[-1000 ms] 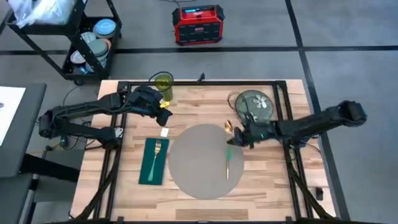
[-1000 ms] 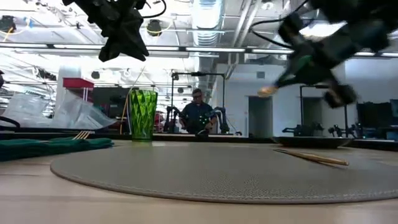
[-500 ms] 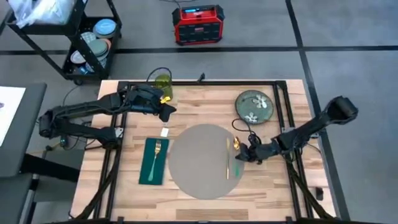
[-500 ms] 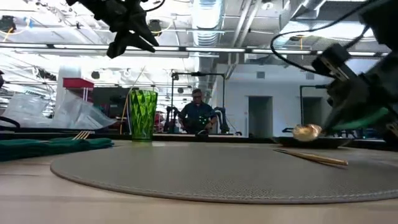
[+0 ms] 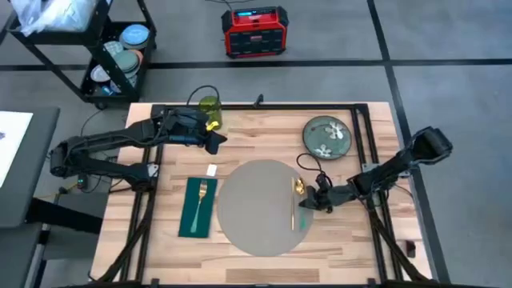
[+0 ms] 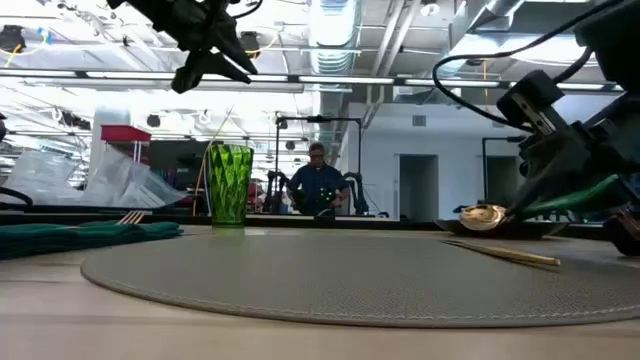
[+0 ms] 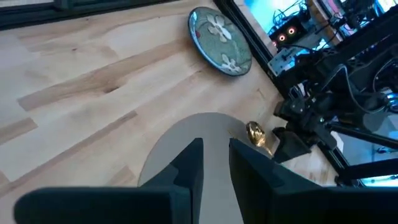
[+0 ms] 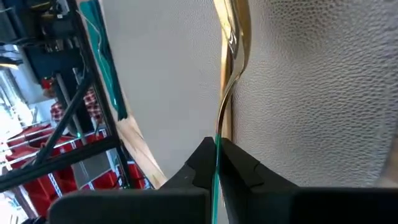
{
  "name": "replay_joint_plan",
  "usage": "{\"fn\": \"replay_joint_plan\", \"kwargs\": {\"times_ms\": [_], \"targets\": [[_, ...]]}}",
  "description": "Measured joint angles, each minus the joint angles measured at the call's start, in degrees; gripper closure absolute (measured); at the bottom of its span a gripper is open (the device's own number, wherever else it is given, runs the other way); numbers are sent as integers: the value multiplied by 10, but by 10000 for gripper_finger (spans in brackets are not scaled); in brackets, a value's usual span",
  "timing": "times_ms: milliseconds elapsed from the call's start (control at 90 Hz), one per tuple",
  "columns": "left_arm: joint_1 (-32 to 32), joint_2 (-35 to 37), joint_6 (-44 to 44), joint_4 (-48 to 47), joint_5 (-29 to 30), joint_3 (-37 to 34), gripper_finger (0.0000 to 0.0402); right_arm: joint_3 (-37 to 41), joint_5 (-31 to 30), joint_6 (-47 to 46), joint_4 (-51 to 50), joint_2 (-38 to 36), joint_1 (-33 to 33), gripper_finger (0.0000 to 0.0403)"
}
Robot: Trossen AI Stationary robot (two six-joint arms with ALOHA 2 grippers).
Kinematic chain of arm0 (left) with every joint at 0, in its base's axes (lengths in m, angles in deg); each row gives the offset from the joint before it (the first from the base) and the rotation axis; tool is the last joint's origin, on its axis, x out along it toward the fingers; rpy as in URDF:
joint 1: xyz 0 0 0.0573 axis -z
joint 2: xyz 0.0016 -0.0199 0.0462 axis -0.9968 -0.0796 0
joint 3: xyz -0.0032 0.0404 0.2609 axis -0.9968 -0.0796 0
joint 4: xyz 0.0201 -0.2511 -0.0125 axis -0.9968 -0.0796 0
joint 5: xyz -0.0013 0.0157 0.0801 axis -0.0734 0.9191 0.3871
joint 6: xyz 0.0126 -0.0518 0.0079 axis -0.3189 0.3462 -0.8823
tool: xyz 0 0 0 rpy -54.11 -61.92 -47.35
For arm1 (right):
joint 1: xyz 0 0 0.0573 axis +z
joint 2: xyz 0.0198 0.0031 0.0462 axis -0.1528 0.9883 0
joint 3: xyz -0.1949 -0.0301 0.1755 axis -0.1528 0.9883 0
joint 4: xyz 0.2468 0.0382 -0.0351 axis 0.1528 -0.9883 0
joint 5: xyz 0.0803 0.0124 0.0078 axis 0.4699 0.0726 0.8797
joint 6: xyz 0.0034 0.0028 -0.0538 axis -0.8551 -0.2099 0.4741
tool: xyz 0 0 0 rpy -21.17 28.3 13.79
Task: Set table place
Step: Put the spoon on the gray table mat
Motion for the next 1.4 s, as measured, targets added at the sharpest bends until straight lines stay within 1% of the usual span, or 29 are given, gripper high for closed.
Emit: {"fn": "replay_joint_plan", "kwargs": {"times_ms": [178,400,533,867,933,967,1022,1067,1122,1167,1289,1400], "targets": [[0,0,2,0,0,0,343,0,-10,-6,-4,1,-5,389],[0,0,0,0,0,0,343,0,-15,-5,-4,1,-9,344],[0,0,0,0,2,0,343,1,-16,-8,-5,1,-9,327],[0,0,0,-3,2,0,343,1,-20,-19,-2,-1,23,321],[0,-2,-9,-31,16,0,343,1,-20,-18,-8,-3,27,321],[2,-11,-9,-50,26,0,343,0,-22,-18,-15,-3,27,321],[4,-30,-1,-72,27,0,343,1,-30,-19,-29,-9,27,321],[4,-49,2,-83,18,-1,343,1,-39,-18,-46,-14,26,321],[6,-72,0,-74,-11,-1,343,1,-44,-12,-75,-27,21,321],[8,-90,-1,-54,-36,-1,343,1,-43,-4,-107,-41,13,321],[19,-135,8,12,-81,-1,343,3,-37,31,-204,-91,-21,321],[23,-150,18,80,-126,-1,343,4,-37,81,-287,-150,-64,321]]}}
